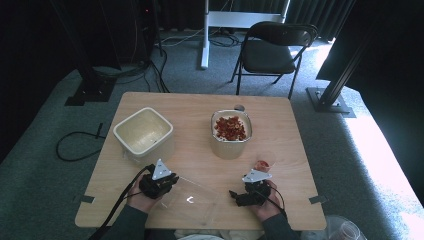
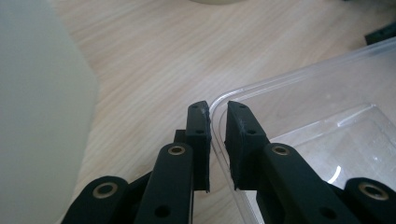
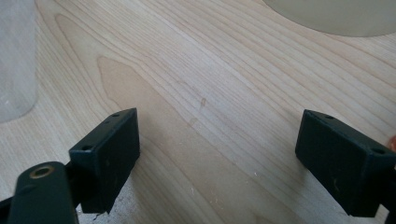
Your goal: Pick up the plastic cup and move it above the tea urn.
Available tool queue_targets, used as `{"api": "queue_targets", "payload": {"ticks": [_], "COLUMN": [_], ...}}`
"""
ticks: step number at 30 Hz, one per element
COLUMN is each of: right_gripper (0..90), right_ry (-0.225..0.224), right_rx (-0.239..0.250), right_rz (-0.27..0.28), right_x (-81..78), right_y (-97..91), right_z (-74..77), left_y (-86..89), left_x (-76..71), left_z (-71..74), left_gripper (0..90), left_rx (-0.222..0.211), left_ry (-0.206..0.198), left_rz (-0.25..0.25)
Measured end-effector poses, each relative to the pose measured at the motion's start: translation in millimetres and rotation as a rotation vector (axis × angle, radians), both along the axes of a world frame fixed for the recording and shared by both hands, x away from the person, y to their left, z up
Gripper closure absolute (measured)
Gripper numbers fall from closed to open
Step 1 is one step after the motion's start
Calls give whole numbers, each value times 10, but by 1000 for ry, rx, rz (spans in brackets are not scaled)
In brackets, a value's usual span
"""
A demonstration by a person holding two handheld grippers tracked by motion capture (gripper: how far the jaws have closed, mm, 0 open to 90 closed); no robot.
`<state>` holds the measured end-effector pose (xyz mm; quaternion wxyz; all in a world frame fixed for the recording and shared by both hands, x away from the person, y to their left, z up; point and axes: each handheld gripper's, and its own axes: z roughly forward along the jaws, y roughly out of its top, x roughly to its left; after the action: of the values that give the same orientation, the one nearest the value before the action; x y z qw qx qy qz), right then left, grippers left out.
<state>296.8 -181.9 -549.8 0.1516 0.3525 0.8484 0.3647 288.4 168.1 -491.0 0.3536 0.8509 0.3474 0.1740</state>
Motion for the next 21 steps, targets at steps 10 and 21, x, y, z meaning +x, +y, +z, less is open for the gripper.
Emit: {"api": "queue_targets", "payload": {"ticks": [10, 21], "right_gripper": [132, 132], "right_ry": [0, 1], "right_rx": [0, 2], "right_rz": [-3, -5], "right_x": [-1, -2], "right_y": [2, 4], "right_z": [0, 0], "left_y": [153, 244], "left_x": [57, 137], "left_z": [229, 529], "left_gripper": [837, 862], "left_rx": [-104, -176], "left_ry": [-56, -119], "left_rz": [54, 63]}}
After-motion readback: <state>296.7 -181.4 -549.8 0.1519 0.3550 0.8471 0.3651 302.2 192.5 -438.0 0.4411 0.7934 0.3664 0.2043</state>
